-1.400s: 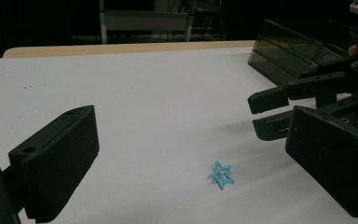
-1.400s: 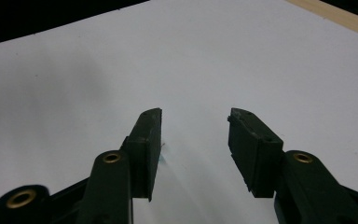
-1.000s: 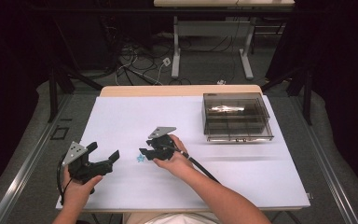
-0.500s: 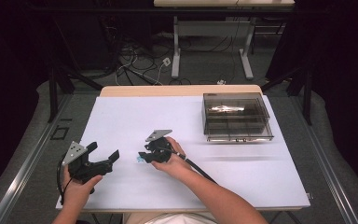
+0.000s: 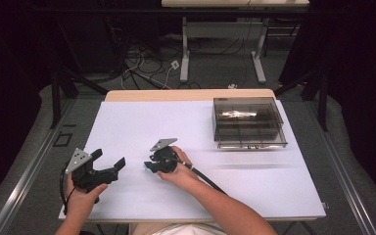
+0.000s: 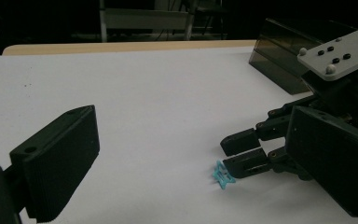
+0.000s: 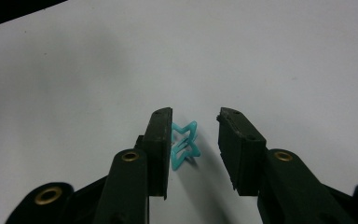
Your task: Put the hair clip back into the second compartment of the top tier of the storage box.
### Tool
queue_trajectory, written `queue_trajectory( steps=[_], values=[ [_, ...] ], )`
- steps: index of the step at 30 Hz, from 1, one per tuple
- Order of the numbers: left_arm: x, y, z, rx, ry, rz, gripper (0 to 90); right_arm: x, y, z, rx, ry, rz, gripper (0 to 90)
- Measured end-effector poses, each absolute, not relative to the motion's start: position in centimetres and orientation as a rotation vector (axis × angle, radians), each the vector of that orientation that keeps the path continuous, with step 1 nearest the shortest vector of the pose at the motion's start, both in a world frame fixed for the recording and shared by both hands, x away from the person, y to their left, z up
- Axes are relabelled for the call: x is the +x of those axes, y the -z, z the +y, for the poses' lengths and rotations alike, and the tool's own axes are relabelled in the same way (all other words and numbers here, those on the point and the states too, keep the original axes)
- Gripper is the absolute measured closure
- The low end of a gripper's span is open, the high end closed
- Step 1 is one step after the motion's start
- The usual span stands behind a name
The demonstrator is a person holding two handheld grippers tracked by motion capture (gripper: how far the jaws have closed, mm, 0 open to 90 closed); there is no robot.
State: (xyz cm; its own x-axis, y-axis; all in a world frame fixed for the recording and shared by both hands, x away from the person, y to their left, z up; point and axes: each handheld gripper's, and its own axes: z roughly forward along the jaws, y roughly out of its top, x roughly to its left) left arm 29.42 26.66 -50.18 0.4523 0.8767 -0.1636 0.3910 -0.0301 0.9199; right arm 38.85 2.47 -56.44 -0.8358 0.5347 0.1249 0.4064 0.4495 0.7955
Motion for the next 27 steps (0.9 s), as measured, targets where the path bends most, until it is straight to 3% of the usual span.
queue_trajectory(
  steps=[27],
  values=[
    [29.39,50.21,26.70,1.628,-0.562,1.125,2.9,38.89,56.93,2.93,0.879,-1.297,2.604,84.5]
  ],
)
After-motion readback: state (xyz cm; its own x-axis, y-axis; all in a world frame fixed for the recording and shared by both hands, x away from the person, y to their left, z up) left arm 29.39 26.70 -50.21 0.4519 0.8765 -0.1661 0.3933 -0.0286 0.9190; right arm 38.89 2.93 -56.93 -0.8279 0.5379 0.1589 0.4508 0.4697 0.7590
